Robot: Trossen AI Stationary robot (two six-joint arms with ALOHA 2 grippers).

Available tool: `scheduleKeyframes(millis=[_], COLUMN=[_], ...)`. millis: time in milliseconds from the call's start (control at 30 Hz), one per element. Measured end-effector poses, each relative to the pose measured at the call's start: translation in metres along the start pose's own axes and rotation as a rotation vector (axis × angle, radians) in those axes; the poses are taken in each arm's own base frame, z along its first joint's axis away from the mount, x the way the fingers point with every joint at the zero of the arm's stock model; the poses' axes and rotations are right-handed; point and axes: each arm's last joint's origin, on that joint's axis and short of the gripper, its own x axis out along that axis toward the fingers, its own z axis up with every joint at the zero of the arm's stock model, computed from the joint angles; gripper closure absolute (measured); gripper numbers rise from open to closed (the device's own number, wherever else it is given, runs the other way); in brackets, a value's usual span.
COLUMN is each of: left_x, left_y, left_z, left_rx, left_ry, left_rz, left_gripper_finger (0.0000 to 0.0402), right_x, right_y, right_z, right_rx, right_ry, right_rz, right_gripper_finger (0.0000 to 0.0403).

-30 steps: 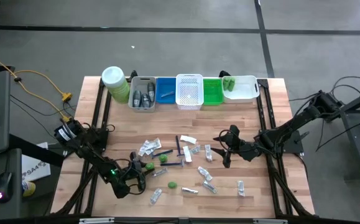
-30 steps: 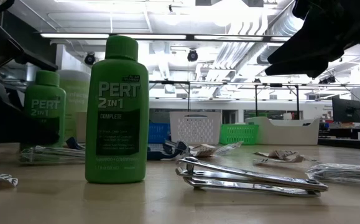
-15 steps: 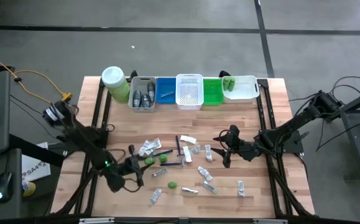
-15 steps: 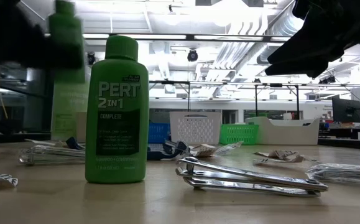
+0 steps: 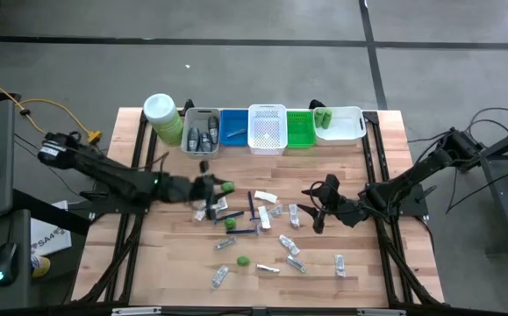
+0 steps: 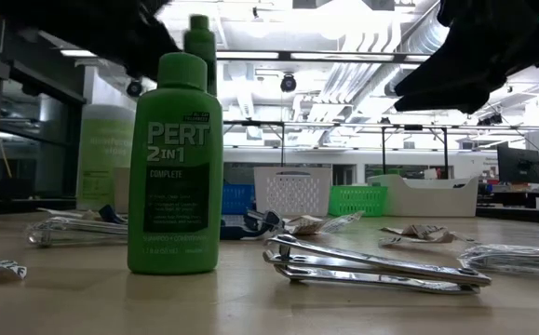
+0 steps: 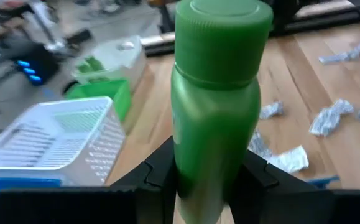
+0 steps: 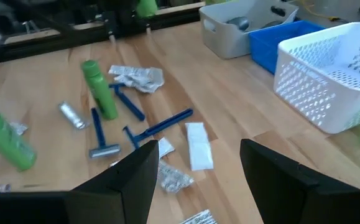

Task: Pick & Place Travel size toiletries
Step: Put the top left green shampoo into the right white bin

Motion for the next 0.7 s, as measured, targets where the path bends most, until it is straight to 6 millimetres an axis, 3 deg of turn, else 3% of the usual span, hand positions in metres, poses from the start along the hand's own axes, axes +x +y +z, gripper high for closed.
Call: scheduleKeyframes(millis=[300,700], left_x=[0.032,0.072], left_y=[0.037,0.052], left_z=[-0.005,-0.023], left_rx=[-0.026,-0.033], left_ry=[-0.109,-0.130], left_rz=[-0.171,-0.238], left_gripper_finger=[0.0302,0.0302], right_x=[0.016,0.064], right_y=[-0.008,-0.027], right_z=[0.023,0.040], right_rx=[0.030,-0.039], right_ry=[-0.154,-0.345], right_rz=[-0.028,0.113], right_gripper_finger=[0.0183,0.0183])
